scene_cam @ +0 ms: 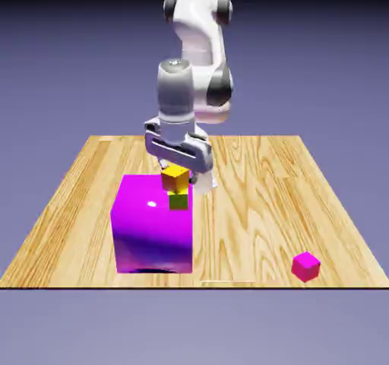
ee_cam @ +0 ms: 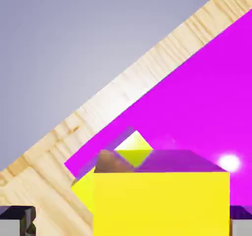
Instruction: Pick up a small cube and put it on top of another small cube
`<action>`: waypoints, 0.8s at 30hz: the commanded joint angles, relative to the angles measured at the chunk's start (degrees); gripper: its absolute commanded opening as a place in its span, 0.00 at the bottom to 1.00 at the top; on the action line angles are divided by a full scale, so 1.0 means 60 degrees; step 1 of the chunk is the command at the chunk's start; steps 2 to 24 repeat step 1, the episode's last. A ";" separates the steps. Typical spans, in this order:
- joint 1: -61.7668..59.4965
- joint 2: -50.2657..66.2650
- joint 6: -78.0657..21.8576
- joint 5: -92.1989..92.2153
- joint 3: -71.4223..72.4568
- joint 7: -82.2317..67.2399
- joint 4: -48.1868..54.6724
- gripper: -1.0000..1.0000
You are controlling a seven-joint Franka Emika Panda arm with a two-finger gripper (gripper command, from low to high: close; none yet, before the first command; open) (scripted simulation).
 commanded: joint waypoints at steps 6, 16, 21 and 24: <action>-0.0001 -0.0048 -0.0126 0.0004 -0.0006 -0.0004 0.0079 1.00; -0.0001 -0.0048 -0.0126 0.0004 -0.0006 -0.0004 0.0079 1.00; -0.0001 -0.0048 -0.0126 0.0004 -0.0006 -0.0004 0.0079 1.00; -0.0001 -0.0048 -0.0126 0.0004 -0.0006 -0.0004 0.0079 1.00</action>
